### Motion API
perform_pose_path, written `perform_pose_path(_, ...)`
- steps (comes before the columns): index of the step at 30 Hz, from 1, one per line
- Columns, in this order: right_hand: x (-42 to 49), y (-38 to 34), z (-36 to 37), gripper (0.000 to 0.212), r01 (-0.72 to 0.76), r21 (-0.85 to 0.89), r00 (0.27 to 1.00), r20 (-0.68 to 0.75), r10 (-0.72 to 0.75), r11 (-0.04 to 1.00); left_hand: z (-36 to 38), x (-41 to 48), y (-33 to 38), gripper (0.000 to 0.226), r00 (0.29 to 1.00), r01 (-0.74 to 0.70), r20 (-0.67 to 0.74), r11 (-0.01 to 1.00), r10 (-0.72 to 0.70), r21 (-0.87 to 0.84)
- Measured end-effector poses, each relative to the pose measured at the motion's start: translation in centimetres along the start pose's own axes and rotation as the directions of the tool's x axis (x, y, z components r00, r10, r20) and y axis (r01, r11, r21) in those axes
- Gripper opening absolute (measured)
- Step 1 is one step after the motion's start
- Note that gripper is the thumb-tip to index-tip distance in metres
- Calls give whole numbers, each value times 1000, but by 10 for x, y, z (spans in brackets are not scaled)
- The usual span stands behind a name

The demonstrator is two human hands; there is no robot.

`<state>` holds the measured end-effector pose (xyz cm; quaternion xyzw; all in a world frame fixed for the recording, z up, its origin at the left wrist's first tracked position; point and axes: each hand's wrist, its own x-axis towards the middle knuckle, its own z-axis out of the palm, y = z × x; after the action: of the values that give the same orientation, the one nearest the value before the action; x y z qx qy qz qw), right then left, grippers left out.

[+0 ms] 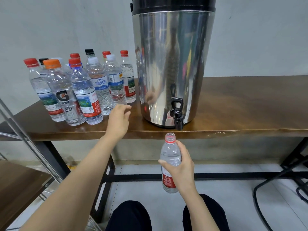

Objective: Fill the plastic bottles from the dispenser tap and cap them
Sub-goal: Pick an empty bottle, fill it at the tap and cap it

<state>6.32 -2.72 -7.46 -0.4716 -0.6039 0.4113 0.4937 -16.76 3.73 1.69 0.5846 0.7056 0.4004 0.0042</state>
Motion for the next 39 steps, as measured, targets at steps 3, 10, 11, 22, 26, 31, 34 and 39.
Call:
perform_pose_path(3, -1, -10, 7, 75, 20, 7, 999, 29, -20, 1000, 5, 9, -18, 39, 979, 10, 202, 993, -35, 121)
perform_pose_path(10, 17, -56, 24, 79, 140, 43, 987, 74, -143, 989, 4, 19, -34, 35, 934, -65, 355, 955, -44, 291)
perform_pose_path(11, 21, -64, 26, 79, 165, 51, 983, 74, -168, 985, 4, 19, -36, 33, 938, -52, 344, 956, -52, 288)
perform_pose_path(22, 82, -157, 61, 72, 348, 136, 929, 78, -361, 927, -80, 31, 23, 21, 984, -60, -175, 988, 34, -145)
perform_pose_path(26, 104, -176, 87, 79, 365, 114, 922, 96, -376, 924, -124, 43, 36, 24, 957, -98, -288, 966, 26, -239)
perform_pose_path(31, 127, -176, 121, 82, 376, 72, 917, 114, -382, 924, -152, 64, 37, 25, 956, -106, -292, 939, 6, -328)
perform_pose_path(34, 133, -170, 134, 82, 356, 67, 921, 143, -363, 932, -156, 74, 39, 26, 969, -78, -247, 916, -24, -395)
perform_pose_path(39, 142, -161, 147, 82, 327, 72, 928, 167, -334, 942, -152, 87, 38, 22, 988, -70, -151, 944, 22, -321)
